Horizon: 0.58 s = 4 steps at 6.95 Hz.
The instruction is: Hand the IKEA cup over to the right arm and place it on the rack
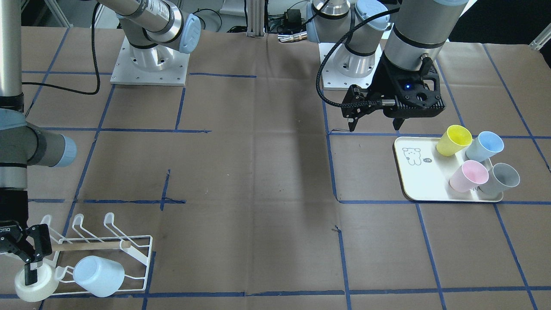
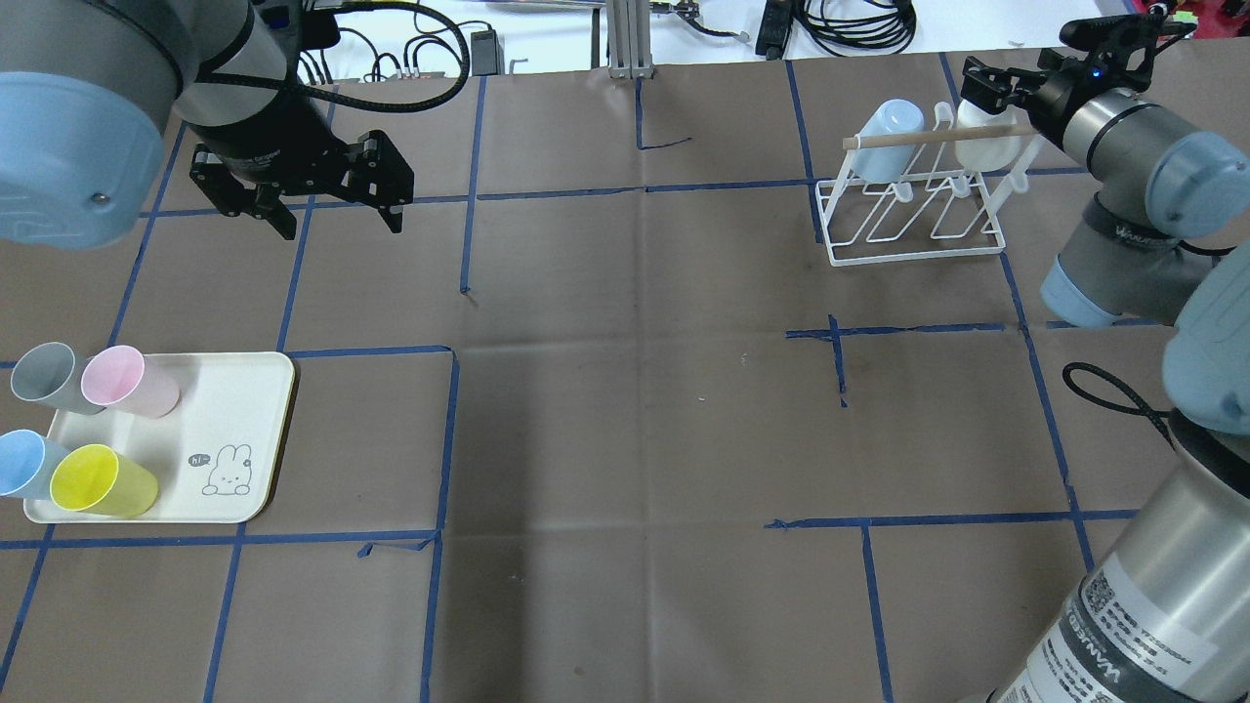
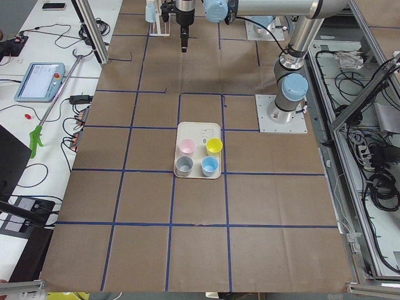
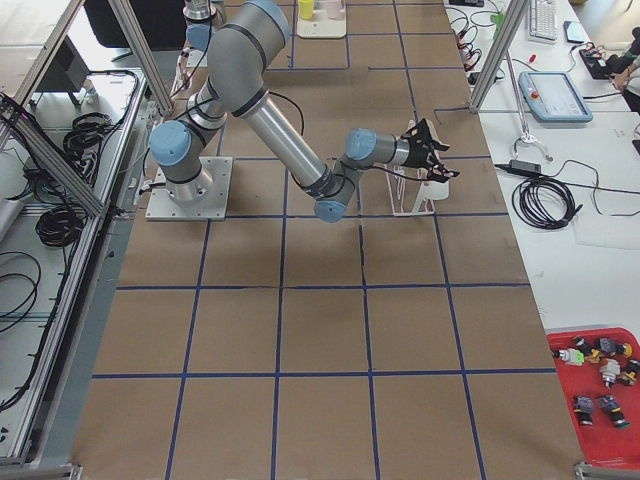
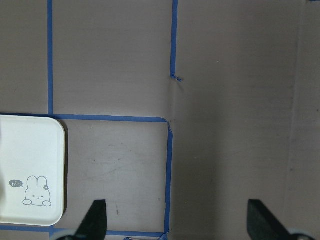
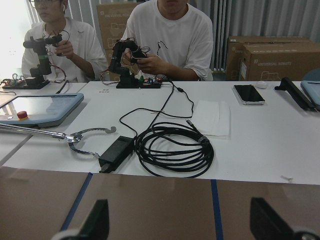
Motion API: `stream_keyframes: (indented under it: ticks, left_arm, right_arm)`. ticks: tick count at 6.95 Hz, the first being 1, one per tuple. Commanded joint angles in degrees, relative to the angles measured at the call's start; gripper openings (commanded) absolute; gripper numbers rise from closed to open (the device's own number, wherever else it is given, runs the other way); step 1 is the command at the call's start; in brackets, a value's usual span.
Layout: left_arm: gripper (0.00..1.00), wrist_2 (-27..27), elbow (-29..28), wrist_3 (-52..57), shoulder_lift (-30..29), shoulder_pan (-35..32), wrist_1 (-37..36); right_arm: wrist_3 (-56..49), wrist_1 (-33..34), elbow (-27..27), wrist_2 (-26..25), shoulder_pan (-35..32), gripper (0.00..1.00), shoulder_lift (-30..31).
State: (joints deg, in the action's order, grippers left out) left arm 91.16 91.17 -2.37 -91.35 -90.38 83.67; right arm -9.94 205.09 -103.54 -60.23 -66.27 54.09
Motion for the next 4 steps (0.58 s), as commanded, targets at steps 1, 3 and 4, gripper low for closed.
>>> stream_keyframes:
  ticks: [1,3,4]
  left_arm:
    - [1.00,0.0,0.1,0.0,-0.1,0.0,0.0]
    - [1.00,-0.3,0.1,0.0,0.0,0.0,-0.1]
    - [1.00,-0.4,0.1,0.0,0.1,0.0,-0.1]
  right_arm:
    - [0.0,0.0,0.4,0.2,0.0,1.00,0.6]
    - [0.0,-0.2,0.8,0.4,0.0,1.00,2.6]
    - [-0.2,-0.5,0.7,0.0,-0.2,1.00,4.3]
